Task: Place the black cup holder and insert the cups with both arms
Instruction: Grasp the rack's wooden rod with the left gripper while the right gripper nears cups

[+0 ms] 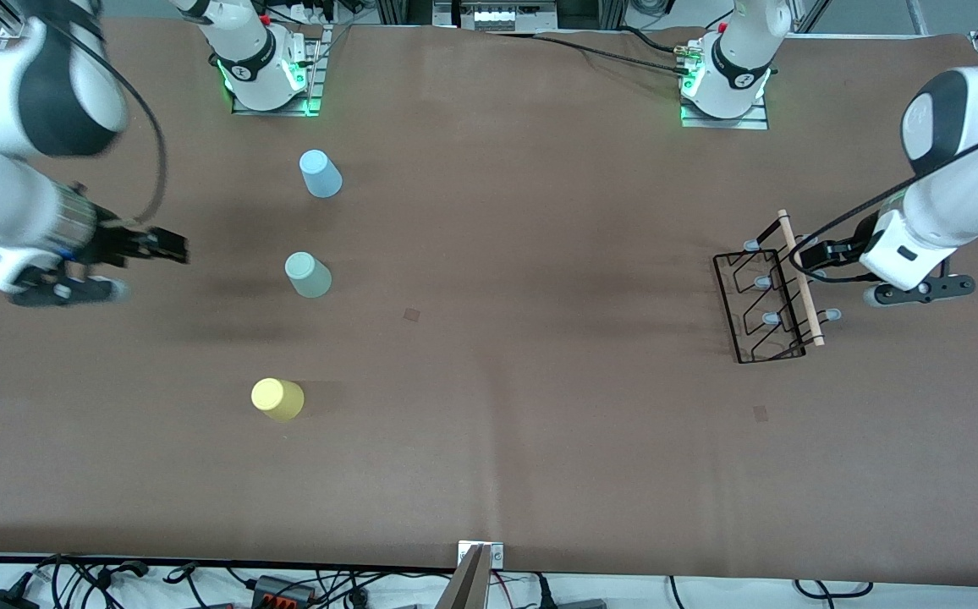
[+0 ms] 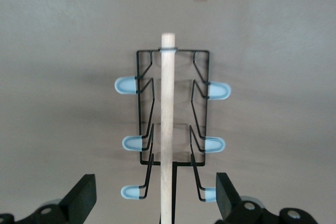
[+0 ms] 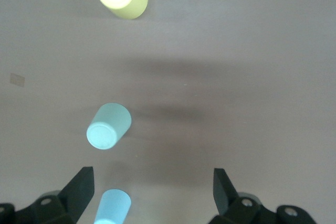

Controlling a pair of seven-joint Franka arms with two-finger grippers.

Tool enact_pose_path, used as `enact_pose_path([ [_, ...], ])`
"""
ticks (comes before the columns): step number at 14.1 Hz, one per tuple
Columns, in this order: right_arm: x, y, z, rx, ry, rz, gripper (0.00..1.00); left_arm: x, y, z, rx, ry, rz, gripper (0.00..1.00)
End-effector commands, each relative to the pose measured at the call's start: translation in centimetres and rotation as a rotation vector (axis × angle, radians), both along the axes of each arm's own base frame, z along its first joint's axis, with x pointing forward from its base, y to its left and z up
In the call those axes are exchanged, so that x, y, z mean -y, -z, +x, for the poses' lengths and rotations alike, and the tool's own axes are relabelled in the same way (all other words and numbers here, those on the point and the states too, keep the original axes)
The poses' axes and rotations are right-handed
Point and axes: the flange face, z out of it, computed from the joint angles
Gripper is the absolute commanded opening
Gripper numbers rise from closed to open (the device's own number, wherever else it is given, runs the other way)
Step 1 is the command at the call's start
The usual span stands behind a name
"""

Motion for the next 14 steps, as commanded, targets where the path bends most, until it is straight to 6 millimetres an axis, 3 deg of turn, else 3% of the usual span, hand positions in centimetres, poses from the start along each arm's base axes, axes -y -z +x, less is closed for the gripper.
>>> enact_pose_path([
  [1, -2.8, 2.5, 0.6, -0.020, 0.003, -0.020, 1.00, 0.2, 2.4, -2.1, -0.010, 0.022, 0.026, 1.00],
  [3, -4.3, 3.5, 0.3, -0.032, 0.002, -0.031, 1.00, 0.3, 3.1, -2.7, -0.028, 0.025, 0.025, 0.97],
  [6, -4.2, 4.7, -0.4, -0.052, 0.004, -0.034, 1.00, 0.4, 4.3, -3.5, -0.055, 0.026, 0.025, 0.86],
  [9, -4.4, 7.3, -1.6, -0.045, 0.005, -0.026, 1.00, 0.4, 5.2, -3.9, -0.071, 0.026, 0.024, 0.70],
  [11, -4.6, 8.2, -2.2, -0.043, 0.001, -0.025, 1.00, 0.4, 5.6, -4.0, -0.081, 0.025, 0.023, 0.66],
  [14, -6.4, 9.2, -2.4, -0.038, -0.003, -0.027, 1.00, 0.4, 6.7, -4.0, -0.102, 0.024, 0.019, 0.62],
])
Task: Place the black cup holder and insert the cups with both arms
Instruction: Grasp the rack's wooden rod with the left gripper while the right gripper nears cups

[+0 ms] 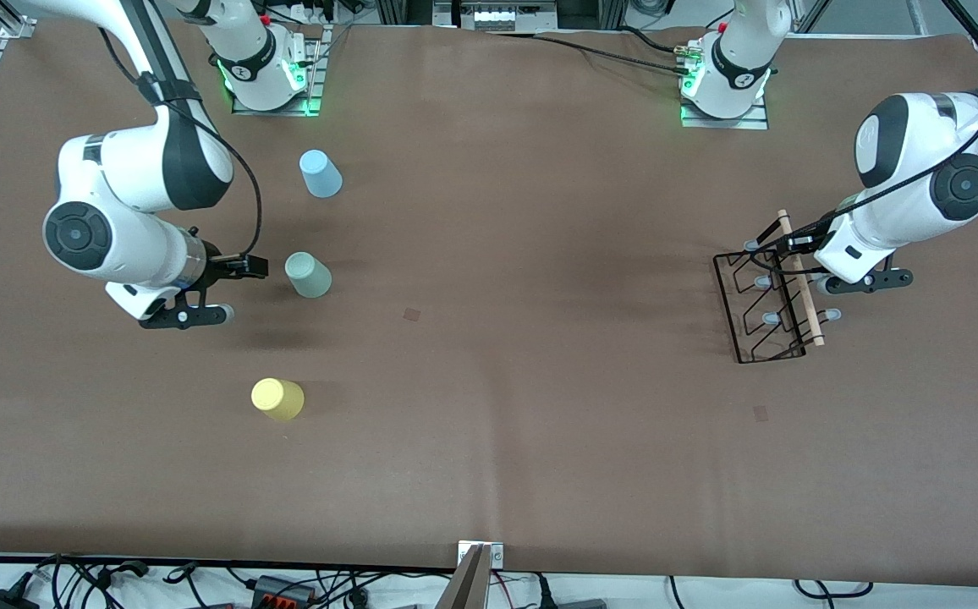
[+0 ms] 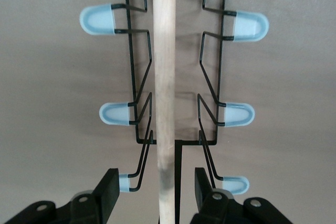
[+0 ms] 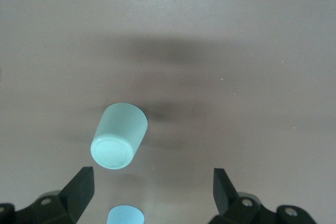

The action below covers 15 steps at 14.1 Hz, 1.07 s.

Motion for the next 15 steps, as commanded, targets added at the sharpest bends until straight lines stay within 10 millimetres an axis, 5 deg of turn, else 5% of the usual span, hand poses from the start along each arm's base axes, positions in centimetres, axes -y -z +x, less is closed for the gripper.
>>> enact_pose_path([
  [1, -2.3, 0.1, -1.1, 0.015, 0.000, -0.007, 1.00, 0.1, 0.4, -0.3, 0.003, 0.013, 0.016, 0.58],
  [4, -2.4, 0.2, -1.0, 0.013, 0.015, 0.011, 1.00, -0.1, 1.1, -0.2, -0.006, 0.010, 0.014, 0.48],
  [9, -2.7, 0.1, -0.8, 0.033, 0.044, 0.016, 1.00, -0.8, 1.5, -0.1, -0.003, -0.002, 0.012, 0.18],
  [11, -3.6, 1.8, -2.2, -0.005, 0.062, -0.002, 1.00, -0.6, 1.2, 0.0, 0.000, -0.003, 0.013, 0.00],
  [12, -3.7, 3.0, -3.2, -0.020, 0.078, -0.008, 1.00, -0.5, 0.8, 0.2, 0.003, -0.012, 0.015, 0.00],
  [13, -3.5, 4.2, -3.9, -0.012, 0.094, -0.008, 1.00, 0.3, 0.4, 0.4, 0.006, -0.015, 0.015, 0.01],
  [15, -3.4, 5.1, -4.4, 0.006, 0.109, -0.004, 1.00, 5.0, -1.9, 1.4, 0.011, -0.018, 0.025, 0.00],
])
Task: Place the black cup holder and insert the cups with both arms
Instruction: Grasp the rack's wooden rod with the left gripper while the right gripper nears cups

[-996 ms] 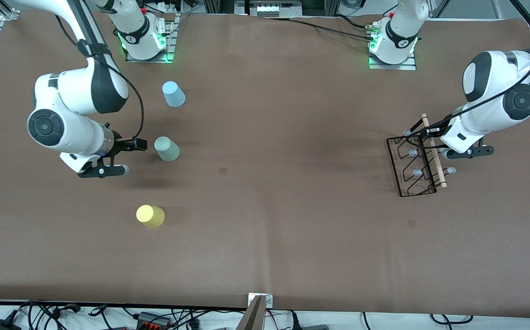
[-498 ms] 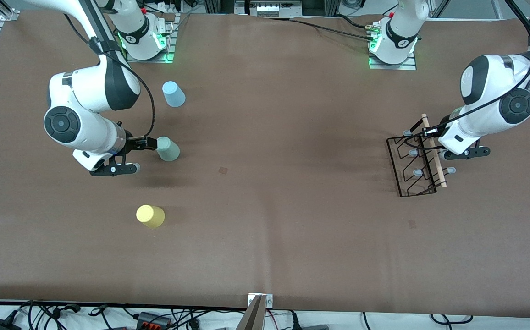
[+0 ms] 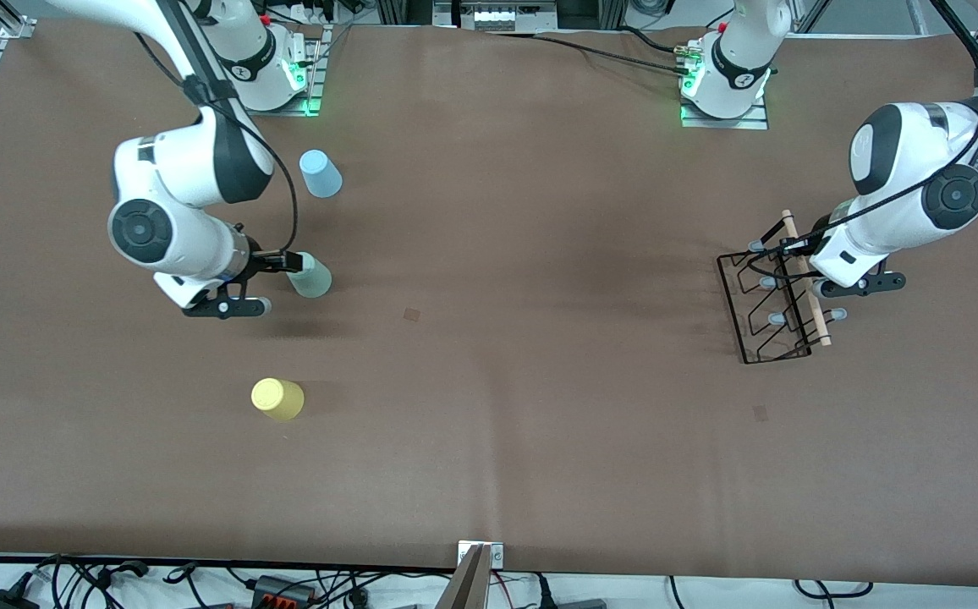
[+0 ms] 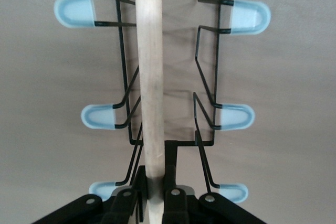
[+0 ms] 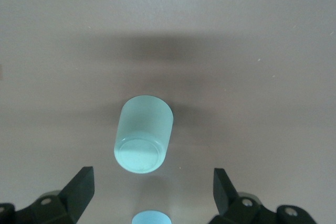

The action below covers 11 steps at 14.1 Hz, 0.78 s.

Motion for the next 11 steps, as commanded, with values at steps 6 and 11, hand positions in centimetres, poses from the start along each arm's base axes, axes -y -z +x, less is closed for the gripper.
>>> enact_pose_path([
  [6, -2.3, 2.3, -1.6, 0.019, 0.132, 0.035, 1.00, 23.4, -9.8, 3.5, 0.002, -0.002, -0.076, 0.00],
  [11, -2.4, 4.0, -1.8, 0.009, 0.131, 0.025, 1.00, 37.9, -11.2, 1.6, -0.009, 0.033, -0.193, 0.00],
])
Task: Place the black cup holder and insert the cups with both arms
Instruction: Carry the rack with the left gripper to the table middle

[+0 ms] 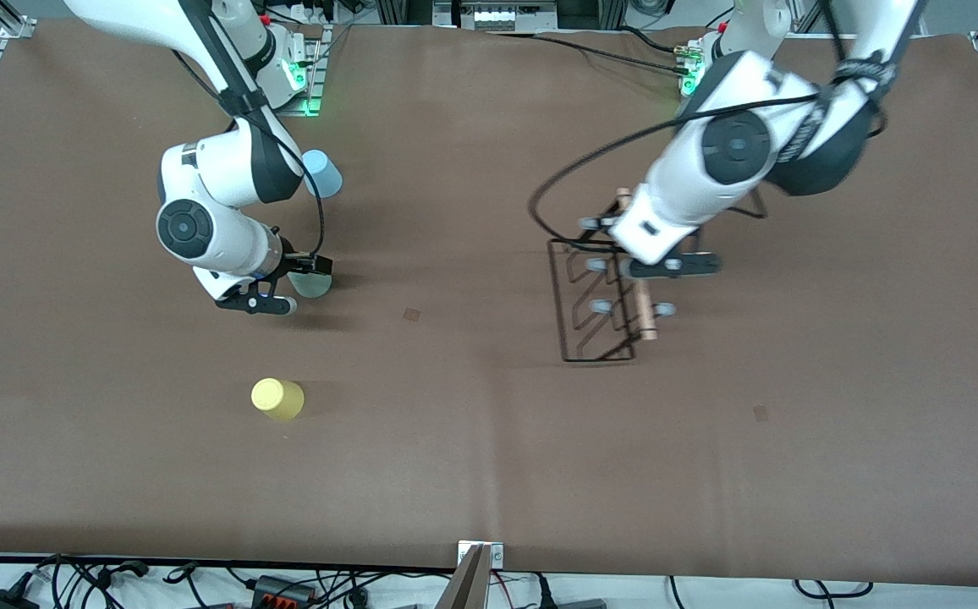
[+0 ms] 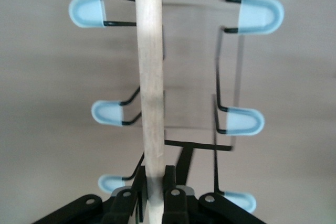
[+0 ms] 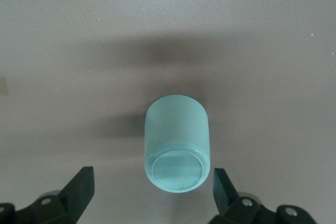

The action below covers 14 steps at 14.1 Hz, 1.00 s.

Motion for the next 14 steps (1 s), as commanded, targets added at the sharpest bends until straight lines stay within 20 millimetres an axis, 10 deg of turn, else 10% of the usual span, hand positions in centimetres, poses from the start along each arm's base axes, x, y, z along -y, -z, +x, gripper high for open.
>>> enact_pose_path([
  [1, 1.0, 0.0, -0.2, 0.005, 0.030, 0.002, 1.00, 7.8, -0.5, -0.3, -0.045, -0.040, -0.057, 0.00],
  [8, 1.7, 1.7, -0.2, -0.023, 0.069, -0.014, 1.00, 18.0, 3.7, -2.3, -0.038, -0.036, -0.141, 0.00],
  [14, 1.6, 3.5, -0.9, -0.051, 0.065, -0.024, 1.00, 20.2, 7.2, -3.1, 0.030, -0.038, -0.097, 0.00],
])
